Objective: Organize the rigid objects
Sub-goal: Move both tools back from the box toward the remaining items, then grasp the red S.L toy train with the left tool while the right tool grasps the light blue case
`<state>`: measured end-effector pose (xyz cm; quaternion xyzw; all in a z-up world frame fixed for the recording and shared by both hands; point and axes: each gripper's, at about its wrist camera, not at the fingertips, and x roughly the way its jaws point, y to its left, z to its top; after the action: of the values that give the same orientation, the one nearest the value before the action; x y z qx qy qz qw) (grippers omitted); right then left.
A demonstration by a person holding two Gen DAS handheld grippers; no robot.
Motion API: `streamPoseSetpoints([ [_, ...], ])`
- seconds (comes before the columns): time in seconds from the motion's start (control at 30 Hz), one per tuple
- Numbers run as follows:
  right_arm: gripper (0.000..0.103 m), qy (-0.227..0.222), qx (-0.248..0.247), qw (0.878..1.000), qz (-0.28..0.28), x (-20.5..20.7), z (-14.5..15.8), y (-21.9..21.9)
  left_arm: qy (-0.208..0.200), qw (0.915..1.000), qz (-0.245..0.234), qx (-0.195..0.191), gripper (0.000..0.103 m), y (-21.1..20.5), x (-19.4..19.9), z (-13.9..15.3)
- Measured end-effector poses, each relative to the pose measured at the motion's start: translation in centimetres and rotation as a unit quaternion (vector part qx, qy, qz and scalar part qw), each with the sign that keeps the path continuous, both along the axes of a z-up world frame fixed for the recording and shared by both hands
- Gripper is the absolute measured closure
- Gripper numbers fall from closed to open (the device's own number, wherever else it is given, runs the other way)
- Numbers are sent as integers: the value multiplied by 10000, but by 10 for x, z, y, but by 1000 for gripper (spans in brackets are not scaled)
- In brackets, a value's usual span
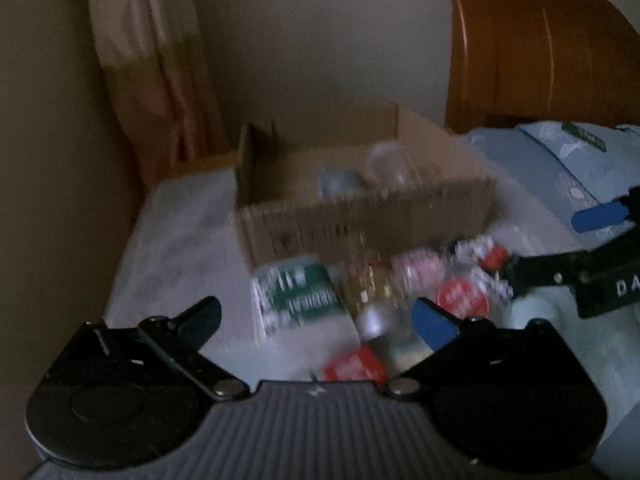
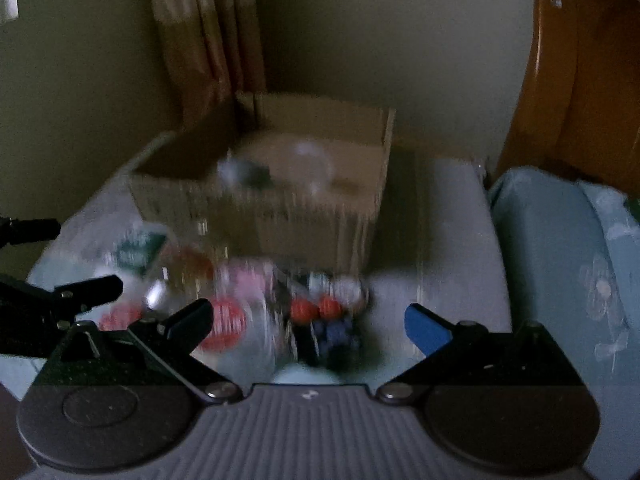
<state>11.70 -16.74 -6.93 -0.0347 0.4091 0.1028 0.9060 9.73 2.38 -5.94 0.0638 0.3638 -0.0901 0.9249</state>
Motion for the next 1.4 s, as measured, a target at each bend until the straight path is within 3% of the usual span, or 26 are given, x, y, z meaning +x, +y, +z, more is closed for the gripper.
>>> streamPoseSetpoints([
  [0.2, 0, 261, -309, 9992, -22, -22, -35, -4, 306, 9995, 104, -5, 2, -1, -9, -31],
  [0.53, 0, 359, -380, 9977, -426, -18, -71, -7, 530, 9982, 282, -46, 2, 1, -9, -61],
  [1.17, 0, 194, -228, 9970, -708, -25, -74, -25, 474, 9976, 486, 156, 2, 16, -13, -64],
  [1.4, 0, 116, -207, 9974, -677, -25, -75, -23, 442, 9977, 523, 0, 13, 6, -8, -64],
])
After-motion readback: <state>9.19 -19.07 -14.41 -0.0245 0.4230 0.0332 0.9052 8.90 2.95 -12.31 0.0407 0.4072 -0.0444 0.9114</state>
